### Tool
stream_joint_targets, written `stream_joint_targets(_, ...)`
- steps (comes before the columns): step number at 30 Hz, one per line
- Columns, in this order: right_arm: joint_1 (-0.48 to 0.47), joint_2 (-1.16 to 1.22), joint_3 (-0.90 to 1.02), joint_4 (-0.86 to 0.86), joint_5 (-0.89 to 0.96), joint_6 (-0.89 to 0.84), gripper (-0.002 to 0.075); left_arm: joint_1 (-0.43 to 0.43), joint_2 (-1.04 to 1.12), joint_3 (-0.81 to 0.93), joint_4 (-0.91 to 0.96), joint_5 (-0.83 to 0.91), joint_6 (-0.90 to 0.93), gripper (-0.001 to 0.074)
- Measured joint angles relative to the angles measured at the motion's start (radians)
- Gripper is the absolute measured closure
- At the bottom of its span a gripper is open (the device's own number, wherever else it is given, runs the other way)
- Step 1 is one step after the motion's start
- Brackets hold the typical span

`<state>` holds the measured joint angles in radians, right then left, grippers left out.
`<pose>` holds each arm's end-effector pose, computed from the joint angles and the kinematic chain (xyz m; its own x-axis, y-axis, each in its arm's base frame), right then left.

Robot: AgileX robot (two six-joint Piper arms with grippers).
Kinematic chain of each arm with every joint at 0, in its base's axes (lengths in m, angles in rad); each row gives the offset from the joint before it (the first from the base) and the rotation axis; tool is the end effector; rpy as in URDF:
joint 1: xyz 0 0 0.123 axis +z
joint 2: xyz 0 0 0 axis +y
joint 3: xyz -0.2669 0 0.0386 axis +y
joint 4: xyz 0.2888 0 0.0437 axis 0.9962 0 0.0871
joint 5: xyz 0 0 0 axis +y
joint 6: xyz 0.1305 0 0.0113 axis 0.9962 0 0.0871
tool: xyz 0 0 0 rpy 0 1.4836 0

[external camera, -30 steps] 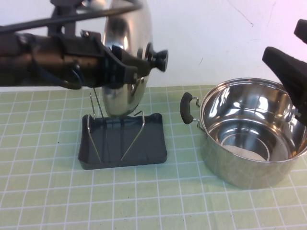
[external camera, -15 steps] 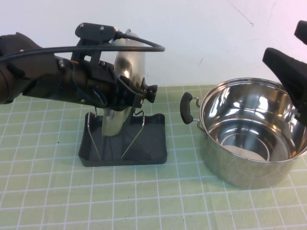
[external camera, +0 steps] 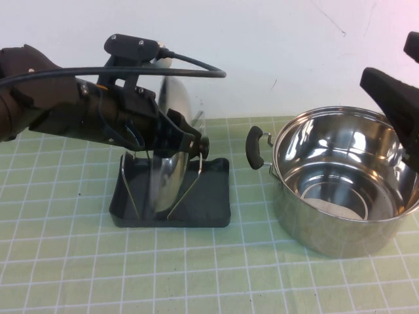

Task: Put pot lid on rack
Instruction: Place the pot lid on the pot rack

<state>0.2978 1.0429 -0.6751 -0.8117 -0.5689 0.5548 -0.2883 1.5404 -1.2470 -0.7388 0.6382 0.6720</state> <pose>0.2753 0.1380 0.3260 0.2350 -0.0921 -0.9676 -0.6092 0.7618 -0.2204 0.3788 -0.1672 0.2712 -0.6005 0.2167 -0.7697 0.5774 0.7834 -0.2299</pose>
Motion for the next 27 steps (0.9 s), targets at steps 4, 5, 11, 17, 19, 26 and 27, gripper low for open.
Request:
stream_joint_targets(4,0.000,0.000,0.000,0.000,0.000,0.000,0.0218,0.000,-0.002,0.000,0.029,-0.008,-0.011,0.0338)
stream_joint_targets(5,0.000,0.000,0.000,0.000,0.001,0.000,0.0218,0.000,-0.009,0.000,0.053,-0.008,-0.019,0.0339)
stream_joint_targets(11,0.000,-0.048,0.000,0.000,0.059,0.024,0.0242,0.000,-0.126,0.000,0.292,0.017,-0.172,0.0586)
stream_joint_targets(17,0.000,-0.210,0.002,-0.110,0.245,0.133,0.0477,0.000,-0.337,0.032,0.496,0.069,-0.271,0.0722)
stream_joint_targets(19,0.000,-0.276,0.012,-0.144,0.307,0.183,0.0561,0.000,-0.416,0.089,0.517,0.053,-0.289,0.0729)
stream_joint_targets(26,0.000,-0.562,0.117,-0.159,0.367,0.238,0.0716,0.000,-0.728,0.379,0.585,-0.035,-0.399,0.0733)
stream_joint_targets(27,0.000,-0.604,0.135,-0.166,0.367,0.238,0.0719,0.000,-0.765,0.414,0.596,-0.040,-0.426,0.0733)
